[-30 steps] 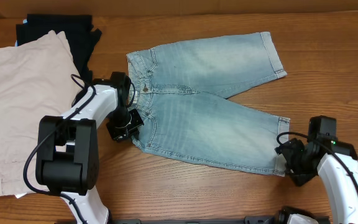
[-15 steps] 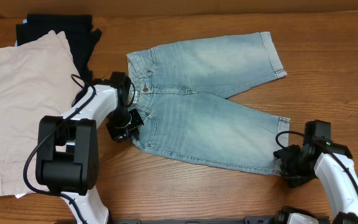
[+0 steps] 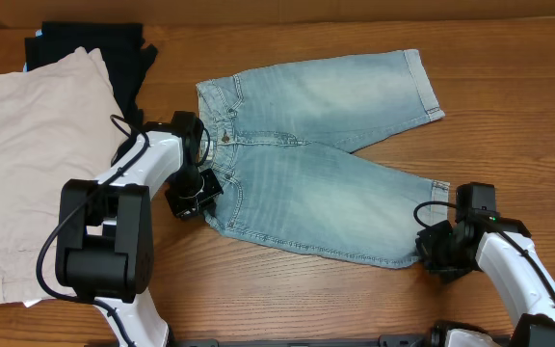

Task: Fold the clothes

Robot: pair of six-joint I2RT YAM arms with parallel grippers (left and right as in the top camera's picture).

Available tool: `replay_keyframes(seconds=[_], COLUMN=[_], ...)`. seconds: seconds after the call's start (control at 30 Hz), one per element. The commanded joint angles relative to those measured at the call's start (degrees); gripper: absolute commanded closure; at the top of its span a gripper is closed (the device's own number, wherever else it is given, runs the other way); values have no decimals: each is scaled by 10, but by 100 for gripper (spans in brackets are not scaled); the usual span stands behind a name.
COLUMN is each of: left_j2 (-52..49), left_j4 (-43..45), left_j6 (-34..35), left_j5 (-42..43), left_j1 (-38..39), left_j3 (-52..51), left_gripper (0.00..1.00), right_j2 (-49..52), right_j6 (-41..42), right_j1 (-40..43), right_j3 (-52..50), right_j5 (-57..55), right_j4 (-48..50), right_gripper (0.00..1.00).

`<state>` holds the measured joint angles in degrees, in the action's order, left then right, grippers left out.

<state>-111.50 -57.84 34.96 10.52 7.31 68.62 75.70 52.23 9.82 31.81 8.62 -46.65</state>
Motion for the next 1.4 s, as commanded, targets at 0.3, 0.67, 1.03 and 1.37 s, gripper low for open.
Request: replay_keyframes(seconds=[0.3, 0.67, 1.03, 1.37], left_j2=[-8, -8, -3, 5], left_j4=[-113, -282, -390, -390], left_j6=[-102, -131, -144, -137], left_j5=[-37, -96, -120, -137], left_j1=[-45, -46, -45, -32], left_j3=[159, 394, 469, 468], left_gripper=[96, 96, 96, 96], right_j2=[8, 7, -66, -127], right_j6=[-126, -226, -271, -272], right_j1=[57, 64, 64, 63], right_j3=[133, 360, 392, 392], right_j5=[-6, -6, -6, -9], right_j4=[-47, -207, -306, -298], right_gripper=[94, 96, 96, 96])
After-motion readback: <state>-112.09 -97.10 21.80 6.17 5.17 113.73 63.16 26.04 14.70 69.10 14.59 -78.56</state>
